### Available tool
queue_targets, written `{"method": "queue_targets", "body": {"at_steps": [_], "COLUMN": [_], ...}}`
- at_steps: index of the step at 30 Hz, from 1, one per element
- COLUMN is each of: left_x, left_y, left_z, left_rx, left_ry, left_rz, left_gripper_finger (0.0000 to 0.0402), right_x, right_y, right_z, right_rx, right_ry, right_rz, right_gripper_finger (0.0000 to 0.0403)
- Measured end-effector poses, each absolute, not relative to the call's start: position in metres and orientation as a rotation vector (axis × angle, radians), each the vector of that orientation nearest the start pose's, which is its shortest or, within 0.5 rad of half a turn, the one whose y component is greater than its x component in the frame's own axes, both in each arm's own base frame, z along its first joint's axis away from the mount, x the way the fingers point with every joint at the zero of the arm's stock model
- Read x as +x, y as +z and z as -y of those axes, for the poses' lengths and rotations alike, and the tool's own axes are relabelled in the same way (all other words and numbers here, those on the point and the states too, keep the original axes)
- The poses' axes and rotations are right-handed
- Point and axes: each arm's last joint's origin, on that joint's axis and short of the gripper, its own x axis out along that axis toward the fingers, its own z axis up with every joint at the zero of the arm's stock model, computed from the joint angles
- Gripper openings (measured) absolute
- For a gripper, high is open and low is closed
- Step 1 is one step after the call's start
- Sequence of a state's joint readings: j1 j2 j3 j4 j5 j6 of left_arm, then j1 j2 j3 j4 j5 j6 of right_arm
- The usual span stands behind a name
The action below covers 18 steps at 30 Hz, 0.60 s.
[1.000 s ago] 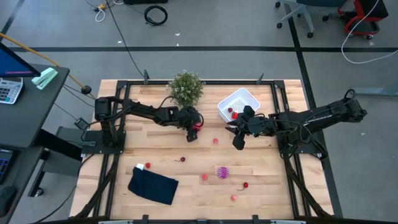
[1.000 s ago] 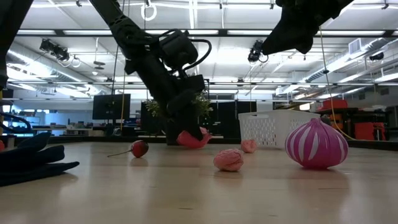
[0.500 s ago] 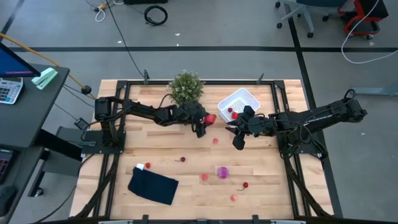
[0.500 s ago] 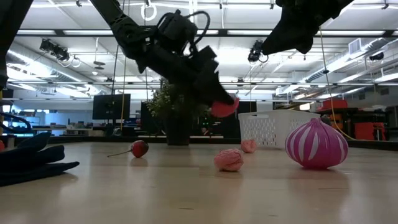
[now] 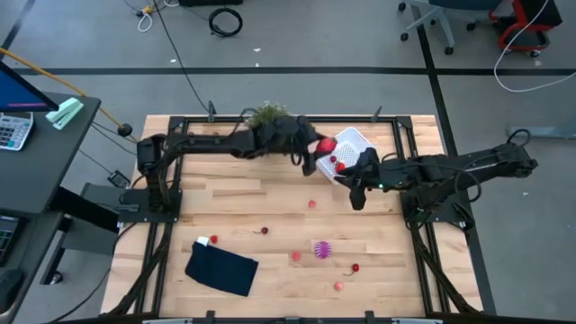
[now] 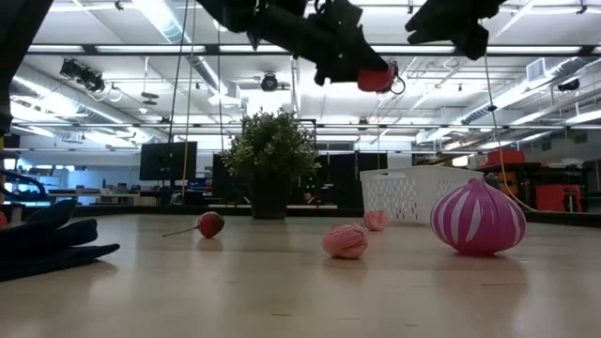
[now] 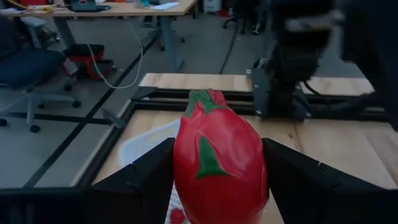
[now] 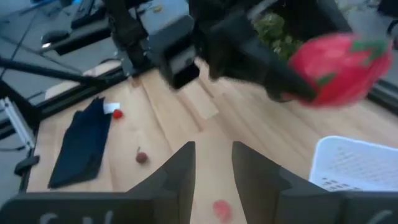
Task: Pick and placing Produce into tupperware
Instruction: Put the dragon fruit into the bin
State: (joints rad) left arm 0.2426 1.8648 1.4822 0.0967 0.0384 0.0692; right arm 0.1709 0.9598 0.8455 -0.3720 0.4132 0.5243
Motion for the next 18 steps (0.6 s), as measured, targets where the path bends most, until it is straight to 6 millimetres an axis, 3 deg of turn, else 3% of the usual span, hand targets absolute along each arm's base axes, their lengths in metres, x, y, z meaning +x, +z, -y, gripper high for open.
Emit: {"method": "queue_targets", "body": {"at_steps": [4,9,12,18], "left_x": [0.423,0.417,0.424,0.462], "left_y": [0.318,0.331,0.327,0.293], "left_z": [-0.127,-0.146,-0.152,-0.162], "left_rx": [-0.018,-0.091,-0.107,-0.138], "left_ry": [0.204,0.218,0.217,0.189], "left_rz": [-0.289,-0.248,-0.239,-0.295], "left_gripper_finger": [0.0235,0.0234,0.0234,0.0235], "right_x": [0.198,0.192,0.185,0.173], "right_y": [0.307,0.306,0.309,0.314], "right_z": [-0.028,-0.032,-0.031,-0.025], "right_rx": [0.353,0.342,0.342,0.335], "right_ry": [-0.363,-0.347,-0.352,-0.457], "right_rz": [-0.395,-0.419,-0.418,-0.368], "right_gripper_finger": [0.0113,0.0113,0.0112,0.0106]}}
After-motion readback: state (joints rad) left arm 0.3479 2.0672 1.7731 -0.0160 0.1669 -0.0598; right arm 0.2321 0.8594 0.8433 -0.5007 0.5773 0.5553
